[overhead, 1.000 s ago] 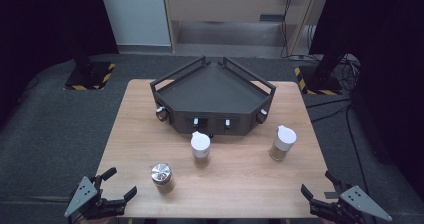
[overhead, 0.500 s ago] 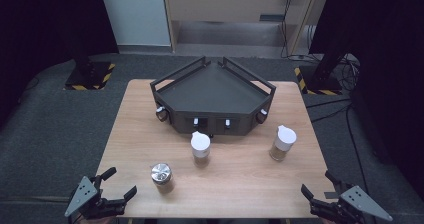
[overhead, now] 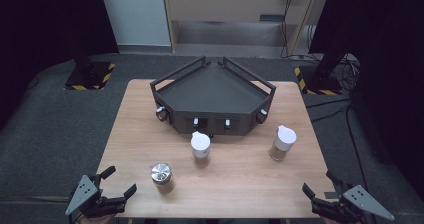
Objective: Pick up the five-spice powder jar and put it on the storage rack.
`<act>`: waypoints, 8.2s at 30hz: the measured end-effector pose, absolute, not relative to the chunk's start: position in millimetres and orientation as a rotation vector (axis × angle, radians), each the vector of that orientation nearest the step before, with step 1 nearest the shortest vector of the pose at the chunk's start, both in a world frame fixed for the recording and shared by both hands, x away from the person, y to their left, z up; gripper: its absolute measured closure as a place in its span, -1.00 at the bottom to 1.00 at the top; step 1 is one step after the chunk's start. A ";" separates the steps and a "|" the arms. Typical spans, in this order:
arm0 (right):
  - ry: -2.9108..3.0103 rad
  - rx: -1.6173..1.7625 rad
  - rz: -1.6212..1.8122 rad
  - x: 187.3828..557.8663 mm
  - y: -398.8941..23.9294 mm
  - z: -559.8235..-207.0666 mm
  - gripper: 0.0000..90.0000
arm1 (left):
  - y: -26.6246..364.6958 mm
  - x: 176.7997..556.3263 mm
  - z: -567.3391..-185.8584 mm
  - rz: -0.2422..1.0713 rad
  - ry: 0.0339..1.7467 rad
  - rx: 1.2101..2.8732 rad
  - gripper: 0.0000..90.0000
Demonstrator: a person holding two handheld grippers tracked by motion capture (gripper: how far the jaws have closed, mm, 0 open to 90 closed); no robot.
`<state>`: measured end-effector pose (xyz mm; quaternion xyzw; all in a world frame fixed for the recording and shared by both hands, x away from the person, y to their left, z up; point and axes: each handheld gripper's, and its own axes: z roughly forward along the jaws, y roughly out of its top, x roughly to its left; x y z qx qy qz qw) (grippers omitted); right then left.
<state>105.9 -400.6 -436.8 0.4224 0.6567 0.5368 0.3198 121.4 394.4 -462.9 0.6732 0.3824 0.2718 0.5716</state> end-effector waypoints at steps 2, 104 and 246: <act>1.722 1.114 1.407 105.4 -400.1 -436.8 -0.87 | 394.4 121.7 -462.9 0.638 0.898 1.576 -0.99; 1.707 1.111 1.447 103.8 -405.1 -439.1 -0.87 | 314.4 203.5 -422.2 0.504 0.713 1.925 -0.26; 1.696 1.120 1.474 104.1 -408.3 -441.5 -0.87 | 258.5 375.0 -265.4 0.609 0.923 1.722 -1.00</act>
